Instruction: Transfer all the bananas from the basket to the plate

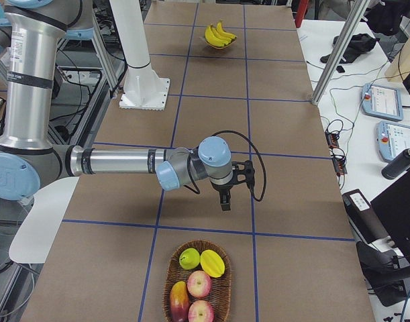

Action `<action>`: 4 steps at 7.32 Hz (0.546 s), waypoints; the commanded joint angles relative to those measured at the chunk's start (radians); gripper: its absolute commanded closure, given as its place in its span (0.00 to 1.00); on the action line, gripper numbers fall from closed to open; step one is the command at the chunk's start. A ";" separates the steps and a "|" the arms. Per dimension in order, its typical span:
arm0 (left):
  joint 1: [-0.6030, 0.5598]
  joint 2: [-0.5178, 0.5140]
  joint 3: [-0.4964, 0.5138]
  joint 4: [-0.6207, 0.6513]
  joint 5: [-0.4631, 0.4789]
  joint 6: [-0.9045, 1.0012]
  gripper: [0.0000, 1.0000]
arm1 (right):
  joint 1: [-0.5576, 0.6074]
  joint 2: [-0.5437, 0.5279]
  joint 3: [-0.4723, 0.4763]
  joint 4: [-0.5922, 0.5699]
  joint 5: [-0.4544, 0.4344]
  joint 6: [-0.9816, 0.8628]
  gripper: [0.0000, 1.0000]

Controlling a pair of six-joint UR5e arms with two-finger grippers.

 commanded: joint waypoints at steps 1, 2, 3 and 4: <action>0.001 -0.001 0.013 0.000 -0.001 -0.002 0.01 | 0.005 0.000 -0.002 -0.002 -0.028 -0.032 0.00; 0.003 -0.010 0.041 -0.005 0.002 0.002 0.01 | -0.004 0.000 -0.008 -0.002 -0.029 -0.046 0.00; 0.003 -0.021 0.062 -0.006 0.000 0.003 0.01 | -0.008 -0.011 -0.008 -0.005 -0.029 -0.074 0.00; 0.003 -0.021 0.063 -0.006 0.000 0.002 0.01 | -0.012 -0.007 -0.004 -0.099 -0.028 -0.159 0.00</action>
